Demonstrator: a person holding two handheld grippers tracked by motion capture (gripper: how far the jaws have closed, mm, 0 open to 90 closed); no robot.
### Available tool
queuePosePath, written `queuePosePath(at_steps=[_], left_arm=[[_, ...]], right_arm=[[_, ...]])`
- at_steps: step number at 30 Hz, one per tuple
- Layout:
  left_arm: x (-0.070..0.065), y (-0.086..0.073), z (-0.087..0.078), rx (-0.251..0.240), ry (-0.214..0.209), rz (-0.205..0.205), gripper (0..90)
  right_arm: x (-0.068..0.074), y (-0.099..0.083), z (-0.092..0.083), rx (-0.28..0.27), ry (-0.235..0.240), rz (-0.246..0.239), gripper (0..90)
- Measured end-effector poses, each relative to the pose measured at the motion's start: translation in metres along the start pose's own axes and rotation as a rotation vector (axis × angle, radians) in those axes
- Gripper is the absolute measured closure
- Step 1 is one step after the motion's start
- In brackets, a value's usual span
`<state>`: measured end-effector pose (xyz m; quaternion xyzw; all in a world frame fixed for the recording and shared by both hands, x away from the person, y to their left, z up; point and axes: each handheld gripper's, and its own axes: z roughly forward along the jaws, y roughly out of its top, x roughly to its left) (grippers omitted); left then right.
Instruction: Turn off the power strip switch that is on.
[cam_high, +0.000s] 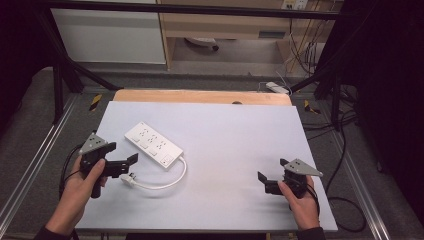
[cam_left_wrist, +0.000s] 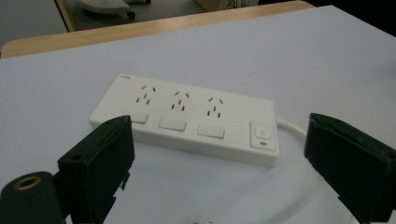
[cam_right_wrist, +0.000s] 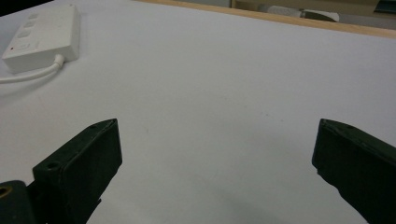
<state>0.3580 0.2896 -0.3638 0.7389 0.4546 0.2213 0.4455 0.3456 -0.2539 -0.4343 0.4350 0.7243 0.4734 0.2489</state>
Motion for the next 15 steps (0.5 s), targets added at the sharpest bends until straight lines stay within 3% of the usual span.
queuePosePath(at_steps=[15], left_arm=[[0.01, -0.039, -0.012, -0.008, 0.005, -0.037, 8.9]], right_arm=[[-0.003, -0.001, -0.001, -0.001, -0.011, 0.009, 2.0]])
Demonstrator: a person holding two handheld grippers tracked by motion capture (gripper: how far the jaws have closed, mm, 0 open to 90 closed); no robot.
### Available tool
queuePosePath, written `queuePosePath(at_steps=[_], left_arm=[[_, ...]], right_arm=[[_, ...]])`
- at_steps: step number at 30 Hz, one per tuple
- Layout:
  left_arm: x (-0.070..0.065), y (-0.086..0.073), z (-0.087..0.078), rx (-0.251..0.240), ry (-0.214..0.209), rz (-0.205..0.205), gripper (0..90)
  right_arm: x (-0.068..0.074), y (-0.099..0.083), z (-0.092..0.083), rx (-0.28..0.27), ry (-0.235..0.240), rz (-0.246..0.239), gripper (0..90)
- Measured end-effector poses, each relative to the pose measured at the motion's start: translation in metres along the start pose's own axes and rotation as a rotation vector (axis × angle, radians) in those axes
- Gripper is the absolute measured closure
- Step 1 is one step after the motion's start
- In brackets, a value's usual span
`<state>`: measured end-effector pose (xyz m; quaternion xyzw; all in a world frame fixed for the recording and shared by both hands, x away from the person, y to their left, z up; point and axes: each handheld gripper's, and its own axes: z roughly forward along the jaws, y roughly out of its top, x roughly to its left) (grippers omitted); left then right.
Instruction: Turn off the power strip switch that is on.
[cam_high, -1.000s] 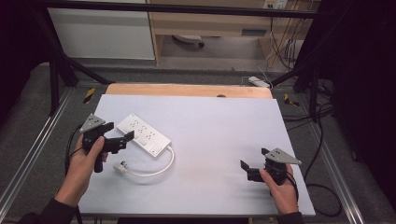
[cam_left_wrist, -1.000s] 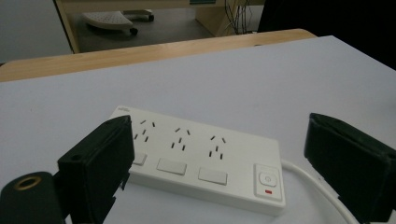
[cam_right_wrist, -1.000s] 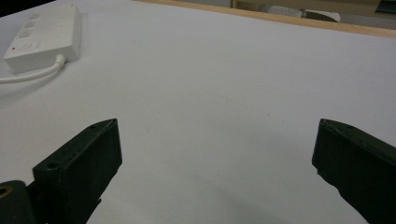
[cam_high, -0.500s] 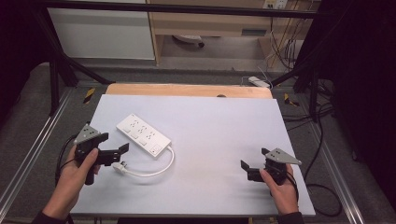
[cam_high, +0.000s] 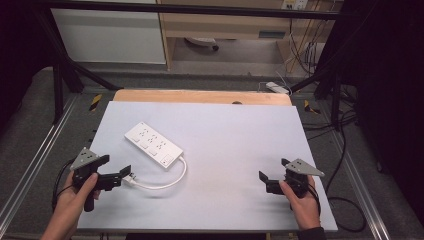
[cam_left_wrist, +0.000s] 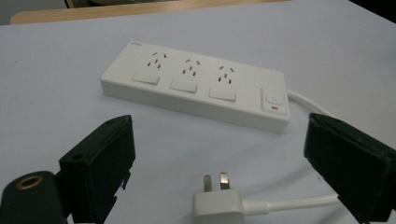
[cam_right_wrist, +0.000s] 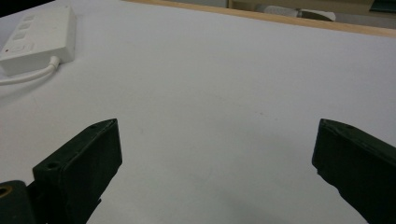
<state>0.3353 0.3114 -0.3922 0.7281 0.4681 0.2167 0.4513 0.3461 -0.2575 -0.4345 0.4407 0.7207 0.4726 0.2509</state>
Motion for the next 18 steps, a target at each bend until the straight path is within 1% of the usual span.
queuePosePath(at_steps=[2, 5, 7, 10, 14, 18], left_arm=[[0.001, -0.004, -0.001, -0.007, -0.004, -0.002, 9.0], [0.0, -0.011, -0.002, 0.001, -0.017, 0.017, 10.1], [-0.002, -0.016, -0.002, 0.003, -0.014, 0.022, 10.1], [-0.004, -0.025, -0.001, 0.015, -0.019, 0.016, 9.9], [-0.008, -0.034, -0.002, 0.023, -0.011, 0.028, 9.8], [-0.01, -0.042, -0.002, 0.028, 0.0, 0.03, 9.4]], right_arm=[[-0.001, 0.0, 0.0, -0.003, -0.007, -0.002, 2.0], [-0.002, 0.0, -0.001, 0.0, -0.015, 0.0, 2.0], [-0.002, 0.0, -0.001, 0.0, -0.016, -0.001, 2.1], [-0.003, -0.001, 0.0, 0.003, -0.017, 0.0, 2.1], [-0.003, -0.001, 0.001, 0.011, -0.021, -0.001, 2.0], [-0.004, -0.004, 0.004, 0.051, -0.035, 0.006, 2.1]])
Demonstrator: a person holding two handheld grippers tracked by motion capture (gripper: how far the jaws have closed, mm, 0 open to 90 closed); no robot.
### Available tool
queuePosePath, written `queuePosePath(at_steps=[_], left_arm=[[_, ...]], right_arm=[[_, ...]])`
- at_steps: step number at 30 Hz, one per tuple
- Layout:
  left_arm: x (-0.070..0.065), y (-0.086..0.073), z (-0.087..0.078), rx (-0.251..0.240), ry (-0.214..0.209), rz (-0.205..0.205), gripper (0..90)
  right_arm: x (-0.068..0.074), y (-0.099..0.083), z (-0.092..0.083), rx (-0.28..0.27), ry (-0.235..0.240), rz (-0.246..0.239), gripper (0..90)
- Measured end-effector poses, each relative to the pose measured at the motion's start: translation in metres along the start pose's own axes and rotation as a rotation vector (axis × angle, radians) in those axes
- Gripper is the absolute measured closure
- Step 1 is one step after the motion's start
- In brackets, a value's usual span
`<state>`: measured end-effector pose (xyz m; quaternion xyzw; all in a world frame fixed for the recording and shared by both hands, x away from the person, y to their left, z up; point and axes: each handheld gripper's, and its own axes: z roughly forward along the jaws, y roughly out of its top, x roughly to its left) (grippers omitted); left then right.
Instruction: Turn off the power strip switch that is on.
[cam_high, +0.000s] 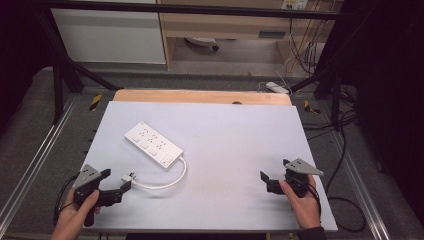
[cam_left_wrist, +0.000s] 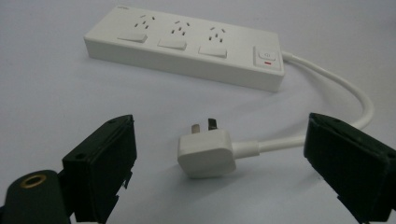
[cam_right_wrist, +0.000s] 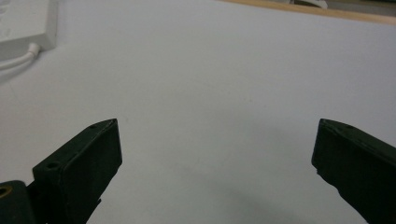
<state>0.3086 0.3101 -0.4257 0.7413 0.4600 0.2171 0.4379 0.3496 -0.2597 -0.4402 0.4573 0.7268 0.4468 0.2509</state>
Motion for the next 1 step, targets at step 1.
queuePosePath(at_steps=[1], left_arm=[[-0.0001, -0.0013, 0.0003, 0.006, -0.001, 0.002, 9.5]], right_arm=[[-0.0007, -0.0012, 0.0026, 0.014, -0.001, -0.001, 1.9]])
